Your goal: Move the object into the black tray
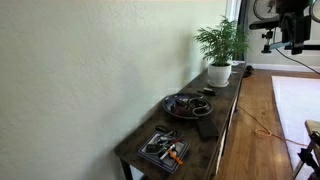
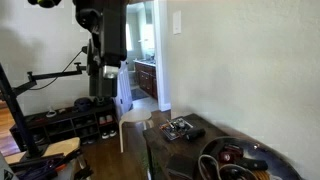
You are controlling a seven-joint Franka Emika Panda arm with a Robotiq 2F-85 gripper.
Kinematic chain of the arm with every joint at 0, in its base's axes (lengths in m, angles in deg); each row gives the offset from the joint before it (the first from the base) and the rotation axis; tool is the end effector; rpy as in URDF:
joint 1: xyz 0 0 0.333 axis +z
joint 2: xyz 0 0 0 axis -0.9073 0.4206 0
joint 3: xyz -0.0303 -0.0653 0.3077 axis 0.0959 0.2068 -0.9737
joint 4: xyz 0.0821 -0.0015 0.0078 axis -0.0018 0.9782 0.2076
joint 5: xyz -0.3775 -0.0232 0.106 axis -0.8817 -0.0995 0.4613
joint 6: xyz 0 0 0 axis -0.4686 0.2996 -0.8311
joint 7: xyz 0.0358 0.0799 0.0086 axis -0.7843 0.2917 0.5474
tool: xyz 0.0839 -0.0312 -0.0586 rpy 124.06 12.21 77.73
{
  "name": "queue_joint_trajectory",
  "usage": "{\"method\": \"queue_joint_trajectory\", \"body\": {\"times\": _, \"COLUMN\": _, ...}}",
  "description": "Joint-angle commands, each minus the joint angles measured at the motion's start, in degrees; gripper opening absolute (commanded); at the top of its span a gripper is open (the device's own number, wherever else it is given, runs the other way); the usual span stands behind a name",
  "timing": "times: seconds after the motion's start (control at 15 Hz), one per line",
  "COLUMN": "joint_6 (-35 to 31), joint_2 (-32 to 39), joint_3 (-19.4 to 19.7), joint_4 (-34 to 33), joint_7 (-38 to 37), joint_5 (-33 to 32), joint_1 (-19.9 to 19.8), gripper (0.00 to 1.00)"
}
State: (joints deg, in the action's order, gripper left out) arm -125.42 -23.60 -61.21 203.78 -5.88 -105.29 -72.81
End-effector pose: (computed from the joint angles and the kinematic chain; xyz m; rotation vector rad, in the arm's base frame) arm 0.3239 -0.1038 0.4616 2.8281 0.2668 -0.3243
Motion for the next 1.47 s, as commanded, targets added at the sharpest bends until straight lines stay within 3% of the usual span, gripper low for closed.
{"method": "queue_joint_trajectory", "body": {"times": 0.0, "joint_6": 0.4, "joint_2": 0.0, "joint_3": 1.1, "joint_4": -0.1, "joint_7": -0.6, "joint_5": -0.6, "joint_1": 1.4, "gripper": 1.0}}
{"method": "queue_joint_trajectory", "body": {"times": 0.4, "joint_6": 0.4, "joint_2": 0.0, "joint_3": 1.1, "joint_4": -0.1, "joint_7": -0.6, "joint_5": -0.6, "joint_1": 1.4, "gripper": 1.0}}
{"method": "queue_joint_trajectory", "body": {"times": 0.8, "joint_6": -3.6, "joint_2": 4.3, "joint_3": 1.2, "joint_4": -0.7, "joint_7": -2.4, "joint_5": 1.9, "joint_1": 2.6, "gripper": 1.0}}
{"method": "queue_joint_trajectory", "body": {"times": 1.4, "joint_6": -20.8, "joint_2": 16.7, "joint_3": -0.8, "joint_4": -3.3, "joint_7": -10.5, "joint_5": 11.7, "joint_1": 4.3, "gripper": 1.0}}
